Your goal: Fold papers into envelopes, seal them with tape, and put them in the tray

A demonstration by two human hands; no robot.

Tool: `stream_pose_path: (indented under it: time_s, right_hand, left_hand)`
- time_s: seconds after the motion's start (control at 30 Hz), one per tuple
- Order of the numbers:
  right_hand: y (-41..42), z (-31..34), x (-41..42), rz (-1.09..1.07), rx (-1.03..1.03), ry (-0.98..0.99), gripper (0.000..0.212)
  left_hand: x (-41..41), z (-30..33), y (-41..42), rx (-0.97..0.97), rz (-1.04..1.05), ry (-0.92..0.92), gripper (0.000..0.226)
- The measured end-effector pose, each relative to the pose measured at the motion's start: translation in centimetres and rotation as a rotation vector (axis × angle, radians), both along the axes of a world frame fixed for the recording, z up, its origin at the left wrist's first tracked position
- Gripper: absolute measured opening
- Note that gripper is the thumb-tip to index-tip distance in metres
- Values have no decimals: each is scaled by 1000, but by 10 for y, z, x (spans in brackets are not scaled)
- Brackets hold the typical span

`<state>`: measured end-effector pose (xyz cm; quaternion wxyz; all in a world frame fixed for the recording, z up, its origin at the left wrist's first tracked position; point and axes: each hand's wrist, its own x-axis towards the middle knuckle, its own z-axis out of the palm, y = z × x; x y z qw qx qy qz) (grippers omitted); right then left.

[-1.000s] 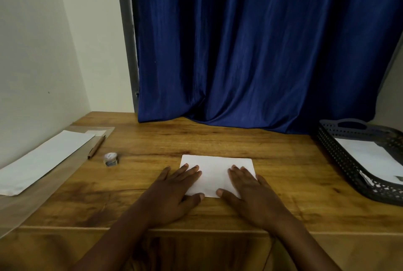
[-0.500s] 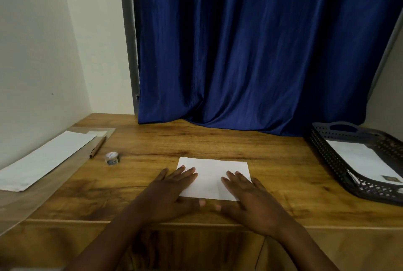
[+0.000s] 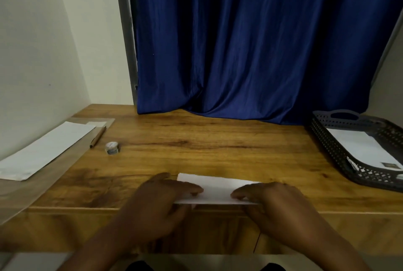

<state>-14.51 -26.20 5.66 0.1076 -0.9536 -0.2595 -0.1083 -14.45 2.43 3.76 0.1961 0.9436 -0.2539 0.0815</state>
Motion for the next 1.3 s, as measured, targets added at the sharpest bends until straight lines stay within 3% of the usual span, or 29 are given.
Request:
stream_pose_path:
  time_s: [0.13, 0.27, 0.43, 0.57, 0.67, 0.83, 0.97, 1.07, 1.3]
  right_hand:
    - [-3, 43, -1, 46, 264, 110, 14]
    - [-5, 78, 14, 108, 525, 280, 12]
    - [-4, 83, 63, 106, 519, 323, 16]
    - [3, 54, 108, 29, 303, 230, 13]
    - [7, 36, 121, -36, 118, 60, 25]
    - [7, 9, 109, 4, -9, -129, 41]
    - [7, -13, 86, 39, -9, -12, 43]
    - [6, -28, 75, 44, -49, 103, 57]
    - [5, -52, 71, 35, -70, 189, 65]
  left_hand:
    - [1, 44, 0, -305, 10, 79, 22]
    - [12, 75, 2, -439, 51, 133, 14]
    - [50, 80, 8, -447, 83, 196, 19]
    - [88, 56, 13, -403, 99, 152, 17]
    - [103, 38, 12, -323, 128, 102, 24]
    - [96, 22, 7, -90, 108, -10, 36]
    - [79, 6, 8, 90, 65, 11, 38]
    - [68, -7, 7, 206, 95, 67, 60]
    - [59, -23, -6, 287, 89, 29, 82]
